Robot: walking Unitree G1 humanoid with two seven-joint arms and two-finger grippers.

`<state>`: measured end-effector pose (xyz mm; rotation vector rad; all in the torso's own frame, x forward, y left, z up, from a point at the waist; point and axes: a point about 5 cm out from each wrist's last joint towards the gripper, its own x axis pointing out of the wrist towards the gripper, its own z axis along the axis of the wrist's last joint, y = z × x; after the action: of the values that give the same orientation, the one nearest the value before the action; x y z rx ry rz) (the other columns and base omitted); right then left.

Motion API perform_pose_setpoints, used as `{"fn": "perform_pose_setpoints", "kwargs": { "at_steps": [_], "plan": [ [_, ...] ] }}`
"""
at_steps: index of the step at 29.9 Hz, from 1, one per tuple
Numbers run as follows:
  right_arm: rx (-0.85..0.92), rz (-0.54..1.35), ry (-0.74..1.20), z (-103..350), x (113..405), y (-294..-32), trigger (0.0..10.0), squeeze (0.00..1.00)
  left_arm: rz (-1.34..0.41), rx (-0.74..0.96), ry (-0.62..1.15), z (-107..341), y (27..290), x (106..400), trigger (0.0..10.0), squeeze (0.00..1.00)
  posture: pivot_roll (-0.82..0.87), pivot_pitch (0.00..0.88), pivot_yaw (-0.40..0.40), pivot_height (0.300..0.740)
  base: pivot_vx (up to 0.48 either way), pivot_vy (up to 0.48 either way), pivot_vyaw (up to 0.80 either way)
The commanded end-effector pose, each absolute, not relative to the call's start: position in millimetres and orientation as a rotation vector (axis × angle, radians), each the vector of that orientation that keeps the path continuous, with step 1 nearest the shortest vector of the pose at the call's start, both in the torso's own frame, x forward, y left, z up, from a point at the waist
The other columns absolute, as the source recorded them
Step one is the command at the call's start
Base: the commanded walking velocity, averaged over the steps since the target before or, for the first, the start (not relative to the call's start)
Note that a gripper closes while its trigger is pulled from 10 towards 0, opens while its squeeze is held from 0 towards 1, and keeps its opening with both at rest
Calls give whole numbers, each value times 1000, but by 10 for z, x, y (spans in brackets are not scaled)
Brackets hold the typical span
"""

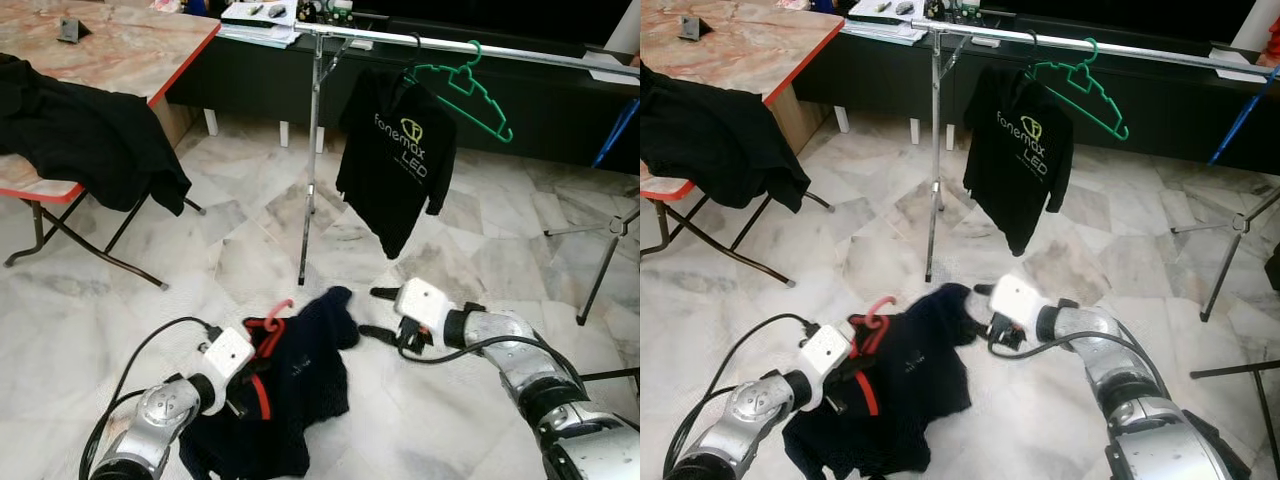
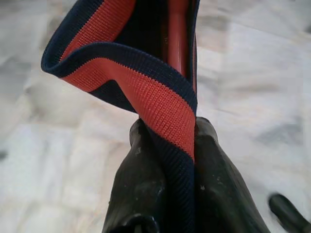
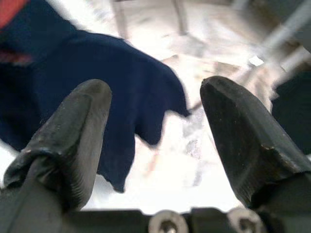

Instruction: Hang hanger

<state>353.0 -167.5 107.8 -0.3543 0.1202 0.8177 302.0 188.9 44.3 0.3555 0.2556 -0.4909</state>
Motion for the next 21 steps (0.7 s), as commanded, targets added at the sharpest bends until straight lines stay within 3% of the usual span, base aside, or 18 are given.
{"fn": "perform_pose_setpoints", "kwargs": {
  "at_steps": [1,3,5,12,16,21],
  "plan": [
    [-232,680,137,970,3498,-1785,10000,0,-427,313,222,446,1907,2990,10000,0,6,178,-30,740,0,0,0],
    [-51,421,218,682,3387,-1928,10000,0,-318,232,172,471,1984,2941,10000,0,7,179,-25,740,0,0,0],
    [-9,338,255,558,3316,-1970,10000,0,-284,199,155,474,2002,2919,10000,0,9,177,-24,740,0,0,0],
    [282,-125,614,-271,2645,-2098,10000,0,-227,111,98,485,1954,2762,10000,0,5,155,-18,740,0,0,0],
    [324,-254,685,-449,2424,-2100,10000,0,-203,111,91,465,1931,2680,10000,0,5,138,-20,740,0,0,0],
    [316,-281,735,-545,2305,-2040,10000,0,-180,102,116,406,1934,2562,10000,0,10,114,-27,740,0,0,0]
  ]
}}
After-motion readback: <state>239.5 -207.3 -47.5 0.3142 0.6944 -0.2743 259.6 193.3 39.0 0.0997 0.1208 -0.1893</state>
